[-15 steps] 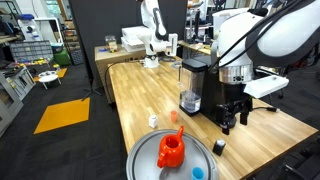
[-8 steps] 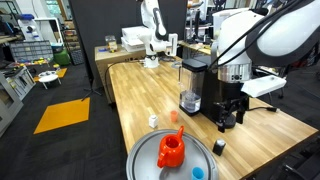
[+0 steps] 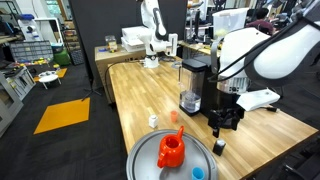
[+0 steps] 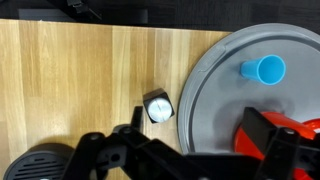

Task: Put the black pepper shaker in the orange teapot

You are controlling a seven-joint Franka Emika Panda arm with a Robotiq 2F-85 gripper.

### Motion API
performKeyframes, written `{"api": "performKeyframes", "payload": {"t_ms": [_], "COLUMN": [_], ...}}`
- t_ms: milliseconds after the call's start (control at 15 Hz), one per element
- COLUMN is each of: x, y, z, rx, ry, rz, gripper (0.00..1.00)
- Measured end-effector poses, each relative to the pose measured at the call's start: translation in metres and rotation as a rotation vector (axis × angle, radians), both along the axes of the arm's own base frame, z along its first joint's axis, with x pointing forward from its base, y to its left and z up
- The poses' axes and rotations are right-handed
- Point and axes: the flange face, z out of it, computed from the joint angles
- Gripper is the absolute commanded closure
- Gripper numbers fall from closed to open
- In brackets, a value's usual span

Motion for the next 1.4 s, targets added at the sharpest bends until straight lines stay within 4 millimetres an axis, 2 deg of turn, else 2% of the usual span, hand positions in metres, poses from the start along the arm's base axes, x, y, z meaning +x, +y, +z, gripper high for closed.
{"api": "performKeyframes", "payload": {"t_ms": [400, 733, 1400], "x": [-0.008, -0.014, -0.011], "y": [-0.011, -0.009, -0.010], "z": [-0.031, -0.051, -0.051], "rx": [-0.022, -0.034, -0.037], "ry": [0.045, 0.070, 0.066], "rz": [-0.013, -0.003, -0.001], "gripper": [0.00, 0.00, 0.00]}}
